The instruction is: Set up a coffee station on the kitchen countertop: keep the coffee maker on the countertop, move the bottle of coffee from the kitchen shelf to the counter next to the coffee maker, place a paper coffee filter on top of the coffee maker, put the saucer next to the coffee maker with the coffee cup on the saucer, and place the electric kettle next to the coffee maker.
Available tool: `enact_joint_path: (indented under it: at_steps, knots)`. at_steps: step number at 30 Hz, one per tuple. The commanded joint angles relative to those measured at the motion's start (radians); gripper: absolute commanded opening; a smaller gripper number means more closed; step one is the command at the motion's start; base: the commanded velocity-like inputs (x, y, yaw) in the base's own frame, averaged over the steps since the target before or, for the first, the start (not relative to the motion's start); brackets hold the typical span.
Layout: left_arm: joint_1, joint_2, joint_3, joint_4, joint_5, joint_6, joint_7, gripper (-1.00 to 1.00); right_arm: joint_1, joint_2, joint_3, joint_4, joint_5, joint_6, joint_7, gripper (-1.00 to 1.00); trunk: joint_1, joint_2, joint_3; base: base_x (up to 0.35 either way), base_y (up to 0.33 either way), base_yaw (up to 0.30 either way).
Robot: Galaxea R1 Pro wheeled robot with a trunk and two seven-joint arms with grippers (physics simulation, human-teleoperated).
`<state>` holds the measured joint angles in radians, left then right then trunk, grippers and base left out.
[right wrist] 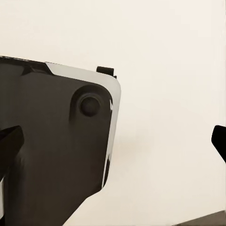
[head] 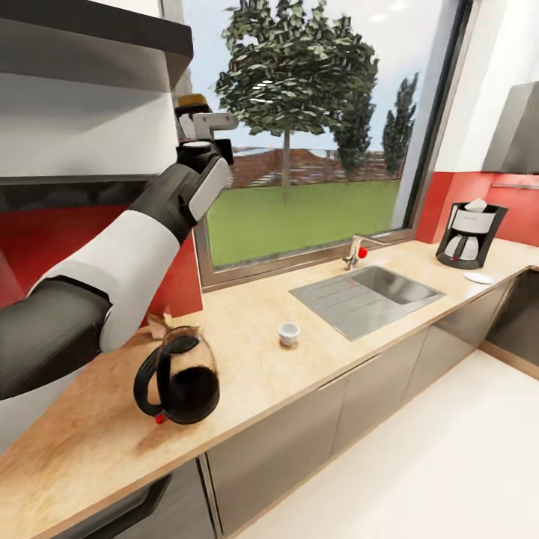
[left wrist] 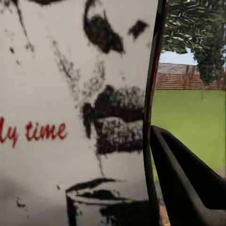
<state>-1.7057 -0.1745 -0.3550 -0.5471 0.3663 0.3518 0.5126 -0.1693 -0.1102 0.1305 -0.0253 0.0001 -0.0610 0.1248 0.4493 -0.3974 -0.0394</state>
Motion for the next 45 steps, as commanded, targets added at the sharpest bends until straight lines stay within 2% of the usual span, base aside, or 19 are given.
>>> enact_joint_path:
  at_steps: [1, 10, 11, 13, 17, 19, 21, 23, 26, 27, 28, 29, 31, 32, 35, 36, 37, 42, 45]
  knots:
    - [-0.002, 0.000, -0.004, -0.001, 0.002, 0.004, 0.006, -1.00, -0.001, 0.000, 0.006, 0.001, 0.000, -0.003, 0.002, 1.00, 0.001, -0.003, -0.002, 0.000, -0.270, -0.268]
    - [0.000, 0.000, -0.004, 0.001, 0.002, 0.004, 0.005, -1.00, -0.001, 0.000, 0.006, 0.001, 0.000, -0.003, 0.002, 1.00, 0.001, -0.003, -0.002, 0.087, -0.269, -0.268]
    - [0.005, 0.000, -0.004, 0.003, 0.002, 0.004, 0.002, -1.00, -0.001, 0.000, 0.006, 0.001, 0.000, -0.003, 0.002, 1.00, 0.001, -0.003, -0.002, 0.137, -0.256, -0.268]
    - [0.050, 0.000, -0.007, -0.002, 0.002, 0.002, -0.006, -1.00, -0.001, 0.001, 0.006, 0.001, 0.000, -0.003, 0.002, 1.00, 0.001, -0.003, -0.002, 0.135, -0.247, -0.268]
    - [0.164, 0.000, -0.008, -0.033, 0.005, -0.011, -0.066, -1.00, -0.001, 0.001, 0.006, 0.001, 0.000, -0.004, 0.000, 1.00, 0.001, -0.003, -0.002, 0.091, -0.183, -0.216]
    - [0.256, 0.000, -0.011, -0.090, 0.006, -0.038, -0.118, -1.00, -0.001, 0.001, 0.006, 0.000, -0.001, -0.006, -0.002, 1.00, 0.001, -0.003, -0.002, 0.021, -0.040, -0.059]
    - [0.350, 0.000, -0.013, -0.152, 0.002, -0.047, -0.136, -1.00, -0.001, 0.001, 0.006, 0.000, -0.002, -0.006, -0.003, 1.00, 0.001, -0.003, -0.002, 0.007, -0.013, -0.019]
    - [0.490, 0.000, -0.053, -0.243, -0.004, -0.051, -0.151, -1.00, -0.001, 0.002, 0.005, -0.001, -0.002, -0.007, -0.003, 1.00, 0.001, -0.003, -0.002, 0.001, -0.003, -0.004]
    - [0.626, 0.000, -0.131, -0.311, -0.017, -0.065, -0.188, -1.00, -0.001, 0.003, 0.002, -0.005, -0.004, -0.009, -0.004, 1.00, 0.001, -0.003, -0.002, 0.000, -0.001, -0.001]
    - [0.657, 0.000, -0.144, -0.324, -0.024, -0.079, -0.198, -1.00, -0.001, 0.003, 0.002, -0.013, -0.004, -0.009, -0.003, 1.00, 0.001, -0.003, -0.002, 0.000, 0.000, 0.000]
    - [0.700, 0.009, -0.155, -0.339, -0.038, -0.104, -0.222, -1.00, -0.001, 0.004, 0.002, -0.033, -0.005, -0.009, -0.003, 1.00, 0.001, -0.003, -0.002, 0.000, 0.000, 0.000]
    - [0.741, 0.028, -0.162, -0.348, -0.057, -0.124, -0.286, -1.00, -0.001, 0.004, 0.002, -0.054, -0.006, -0.009, -0.002, 1.00, 0.001, -0.003, -0.002, 0.000, 0.000, 0.000]
    - [0.773, 0.051, -0.163, -0.352, -0.074, -0.136, -0.376, -1.00, -0.001, 0.005, 0.001, -0.064, -0.007, -0.010, -0.001, 1.00, 0.001, -0.003, -0.002, 0.000, 0.000, 0.000]
    - [0.791, 0.069, -0.164, -0.355, -0.079, -0.145, -0.442, -1.00, -0.001, 0.006, 0.001, -0.068, -0.007, -0.011, -0.001, 1.00, 0.001, -0.003, -0.002, 0.000, 0.000, 0.000]
    - [0.832, 0.101, -0.163, -0.357, -0.084, -0.198, -0.539, -1.00, -0.001, 0.012, 0.000, -0.081, -0.009, -0.017, -0.001, 1.00, 0.001, -0.003, -0.002, 0.000, 0.000, 0.000]
    - [0.848, 0.107, -0.163, -0.358, -0.085, -0.219, -0.551, -1.00, -0.001, 0.013, 0.000, -0.085, -0.009, -0.018, -0.001, 1.00, 0.001, -0.003, -0.002, 0.000, 0.000, 0.000]
    - [0.918, 0.115, -0.164, -0.357, -0.087, -0.285, -0.569, -1.00, -0.001, 0.015, 0.000, -0.090, -0.022, -0.020, -0.001, 1.00, 0.001, -0.003, -0.002, 0.000, 0.000, -0.047]
    - [1.007, 0.114, -0.169, -0.359, -0.087, -0.323, -0.574, -1.00, -0.001, 0.029, 0.001, -0.091, -0.080, -0.020, 0.000, 1.00, 0.001, -0.003, -0.002, 0.010, -0.007, -0.035]
    - [1.033, 0.111, -0.216, -0.366, -0.111, -0.327, -0.568, -1.00, -0.001, 0.033, 0.001, -0.091, -0.085, -0.020, -0.001, 1.00, 0.001, -0.003, -0.002, 0.184, -0.124, -0.003]
